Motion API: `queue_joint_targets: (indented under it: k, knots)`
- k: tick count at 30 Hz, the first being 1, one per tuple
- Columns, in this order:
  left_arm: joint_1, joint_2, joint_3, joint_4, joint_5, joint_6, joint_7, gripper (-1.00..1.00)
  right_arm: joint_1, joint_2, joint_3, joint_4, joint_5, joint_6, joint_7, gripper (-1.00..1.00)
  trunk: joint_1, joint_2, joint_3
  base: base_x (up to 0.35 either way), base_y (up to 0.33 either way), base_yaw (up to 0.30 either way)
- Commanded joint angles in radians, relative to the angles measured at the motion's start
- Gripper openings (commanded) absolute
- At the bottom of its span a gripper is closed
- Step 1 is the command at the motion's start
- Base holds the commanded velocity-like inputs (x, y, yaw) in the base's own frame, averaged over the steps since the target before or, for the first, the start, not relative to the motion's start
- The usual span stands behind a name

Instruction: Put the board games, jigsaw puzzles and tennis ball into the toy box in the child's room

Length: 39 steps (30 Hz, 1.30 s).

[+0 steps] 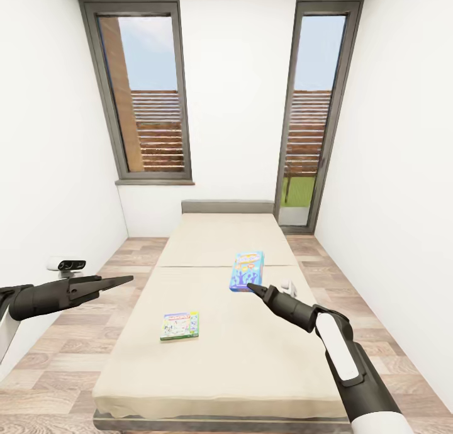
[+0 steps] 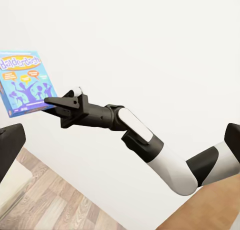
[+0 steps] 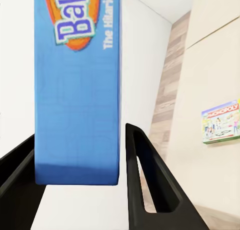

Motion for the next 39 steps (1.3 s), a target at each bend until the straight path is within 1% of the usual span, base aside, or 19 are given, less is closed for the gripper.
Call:
queue_joint_targets:
  k: [1, 27, 39]
  knots:
    - [-0.001, 0.000, 0.000, 0.000, -0.001, 0.011, -0.004, 1.00, -0.001, 0.001, -0.001, -0.001, 0.002, 0.004, 0.002, -1.00, -0.004, 0.006, 0.002, 0.000, 0.000, 0.000]
    - [-0.001, -0.001, -0.002, 0.000, -0.003, 0.009, -0.004, 1.00, -0.001, 0.000, -0.006, -0.006, 0.002, 0.004, 0.006, -1.00, -0.103, 0.188, 0.083, 0.000, 0.000, 0.002]
    - [-0.001, -0.001, -0.001, 0.000, -0.002, 0.009, -0.004, 1.00, -0.001, 0.000, -0.009, -0.005, 0.002, 0.004, 0.006, -1.00, -0.149, 0.272, 0.121, 0.000, 0.000, 0.103]
